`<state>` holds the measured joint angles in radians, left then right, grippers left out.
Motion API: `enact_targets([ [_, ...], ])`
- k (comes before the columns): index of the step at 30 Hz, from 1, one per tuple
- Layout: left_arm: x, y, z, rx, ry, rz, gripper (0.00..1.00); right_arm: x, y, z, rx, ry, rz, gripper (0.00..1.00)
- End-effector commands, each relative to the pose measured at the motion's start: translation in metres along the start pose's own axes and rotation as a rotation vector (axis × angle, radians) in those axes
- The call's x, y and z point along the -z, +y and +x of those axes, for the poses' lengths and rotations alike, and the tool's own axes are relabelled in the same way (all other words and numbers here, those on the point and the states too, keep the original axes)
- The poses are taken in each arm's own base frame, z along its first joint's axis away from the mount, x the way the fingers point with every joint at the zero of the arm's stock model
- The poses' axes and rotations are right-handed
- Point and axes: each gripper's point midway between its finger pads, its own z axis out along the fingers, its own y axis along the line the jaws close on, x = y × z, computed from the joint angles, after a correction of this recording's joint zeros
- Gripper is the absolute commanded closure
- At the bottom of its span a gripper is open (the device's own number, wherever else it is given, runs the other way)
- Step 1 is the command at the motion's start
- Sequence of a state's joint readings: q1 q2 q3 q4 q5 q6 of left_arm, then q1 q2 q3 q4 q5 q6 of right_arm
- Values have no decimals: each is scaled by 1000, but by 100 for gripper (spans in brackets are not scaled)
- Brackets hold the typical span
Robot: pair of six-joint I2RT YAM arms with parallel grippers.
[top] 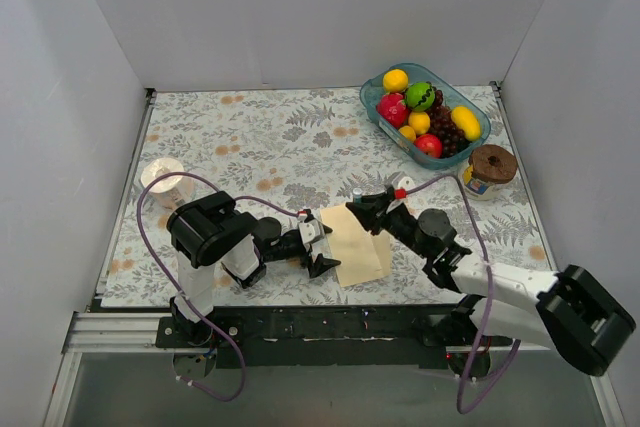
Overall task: Place the letter into the envelope and seal it
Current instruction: Adjust the solid glue.
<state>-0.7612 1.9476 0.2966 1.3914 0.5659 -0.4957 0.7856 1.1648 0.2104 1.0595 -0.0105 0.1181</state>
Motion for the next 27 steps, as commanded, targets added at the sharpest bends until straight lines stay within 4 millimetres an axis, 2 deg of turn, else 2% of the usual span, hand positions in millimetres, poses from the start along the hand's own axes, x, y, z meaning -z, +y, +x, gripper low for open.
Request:
enact_targets([
  [1, -2, 6, -17, -83, -86, -31, 9, 11, 17, 0, -76, 221, -53, 99],
  [3, -2, 6, -19, -84, -90, -30, 9, 26, 30, 14, -125, 331, -101, 99],
  [4, -3, 6, -19, -83, -90, -30, 9, 30, 36, 8, -142, 342, -124, 99],
  [8, -2, 7, -18, -82, -89, -32, 9, 55, 72, 12, -235, 448, -303, 99],
  [14, -2, 7, -18, -84, -87, -34, 9, 82, 107, 9, -328, 518, -502, 99],
  [21, -3, 8, -18, -84, -87, -37, 9, 80, 114, 28, -399, 531, -544, 99],
  [22, -2, 8, -18, -85, -86, -40, 9, 81, 113, 40, -414, 561, -535, 99],
  [24, -1, 9, -17, -88, -83, -46, 9, 72, 109, 43, -415, 512, -512, 99],
  [26, -2, 9, -17, -88, -83, -47, 9, 70, 106, 54, -436, 525, -486, 99],
  [27, -1, 9, -17, -85, -83, -47, 9, 65, 106, 50, -430, 495, -490, 99],
])
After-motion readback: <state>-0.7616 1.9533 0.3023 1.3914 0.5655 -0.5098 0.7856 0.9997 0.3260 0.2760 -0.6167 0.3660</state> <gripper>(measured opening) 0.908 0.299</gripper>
